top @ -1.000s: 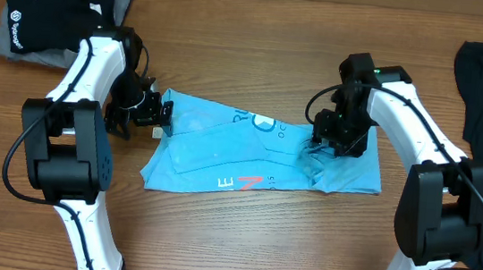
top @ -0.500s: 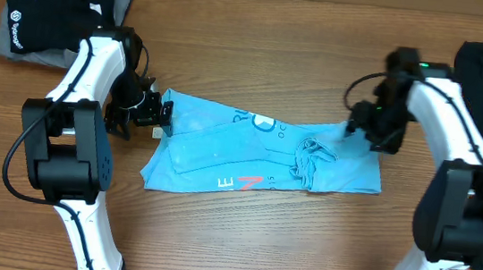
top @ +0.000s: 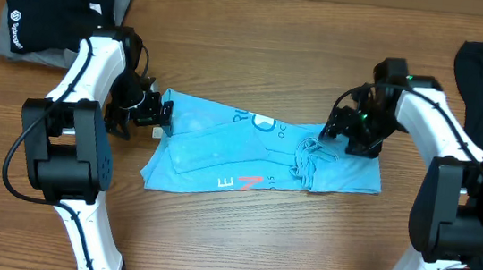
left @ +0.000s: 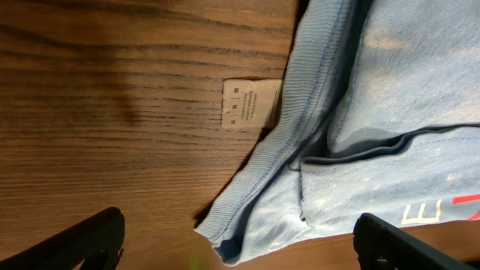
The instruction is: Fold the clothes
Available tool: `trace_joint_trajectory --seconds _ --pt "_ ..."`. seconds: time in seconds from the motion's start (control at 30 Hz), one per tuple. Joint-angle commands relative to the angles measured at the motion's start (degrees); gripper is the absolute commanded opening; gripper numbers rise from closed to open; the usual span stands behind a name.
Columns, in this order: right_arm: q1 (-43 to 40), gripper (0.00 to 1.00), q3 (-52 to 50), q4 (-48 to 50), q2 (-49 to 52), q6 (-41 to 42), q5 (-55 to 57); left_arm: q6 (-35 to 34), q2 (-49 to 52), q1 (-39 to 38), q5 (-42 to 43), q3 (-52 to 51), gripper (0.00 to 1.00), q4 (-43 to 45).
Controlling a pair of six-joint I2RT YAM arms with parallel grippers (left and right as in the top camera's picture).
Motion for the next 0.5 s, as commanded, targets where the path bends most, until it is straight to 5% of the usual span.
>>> trace_joint_trajectory --seconds 0.0,0.23,0.47 --pt "-0.1 0.78 -2.6 1.7 -1.3 1.4 -1.2 -1.2 -2.0 -0.1 0.7 1.0 1.00 -0.1" --pt "0.3 0.72 -3.3 2.9 -1.3 1.4 -3.3 -1.2 -2.0 -0.1 0.7 1.0 1.00 0.3" --pt "2.1 0.31 -3.3 6.9 -1.3 2.3 -7.6 -1.2 -2.0 -0.1 0.7 1.0 1.00 0.2"
